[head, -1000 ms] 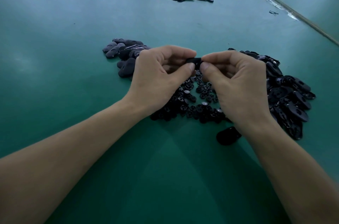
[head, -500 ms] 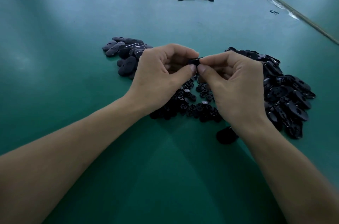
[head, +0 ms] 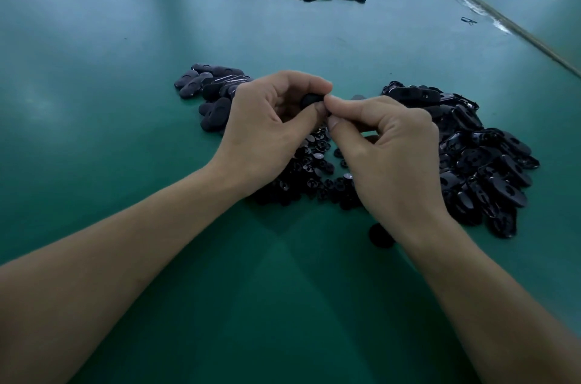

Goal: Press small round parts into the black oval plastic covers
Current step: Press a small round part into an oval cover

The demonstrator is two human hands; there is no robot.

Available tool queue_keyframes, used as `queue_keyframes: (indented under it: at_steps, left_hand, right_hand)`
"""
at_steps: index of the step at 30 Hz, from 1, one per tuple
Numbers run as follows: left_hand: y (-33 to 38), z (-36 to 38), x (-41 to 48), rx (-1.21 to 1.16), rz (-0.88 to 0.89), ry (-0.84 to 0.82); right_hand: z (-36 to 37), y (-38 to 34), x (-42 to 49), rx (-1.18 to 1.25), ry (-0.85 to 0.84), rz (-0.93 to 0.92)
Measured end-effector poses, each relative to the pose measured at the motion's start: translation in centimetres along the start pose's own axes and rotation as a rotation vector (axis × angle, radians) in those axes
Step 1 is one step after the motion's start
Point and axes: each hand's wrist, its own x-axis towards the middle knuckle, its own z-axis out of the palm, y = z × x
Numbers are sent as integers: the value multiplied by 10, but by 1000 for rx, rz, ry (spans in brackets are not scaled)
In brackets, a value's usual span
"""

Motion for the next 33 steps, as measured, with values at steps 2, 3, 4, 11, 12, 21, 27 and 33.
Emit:
queue_keyframes:
  at_steps: [2,3,4,11,12,21,27,33]
  left_hand:
    - [0,0,0,-4,-11,-6]
    - [0,0,-1,-4,-17,-10]
    - [1,-1,-1,-4,-21,-17]
    - [1,-4,-3,-36,-45,-61]
    - [0,-4,-2,-34,-50,-52]
    - [-2,-4,0,-2,-59,-27]
    - [1,-3,0,18,-79,-26]
    - [2,-4,0,38,-65,-16]
  right_hand:
    - [-2,2,1,-12,3,-11]
    - [-4,4,2,-18,11,-12]
    - [-6,5,4,-20,14,-5]
    - [-12,10,10,119,-66,84]
    - [-12,11,11,132,-65,86]
    - [-13,13,12,34,-85,63]
    - [-12,11,13,-23,-102,81]
    - [-14,11,14,11,-104,86]
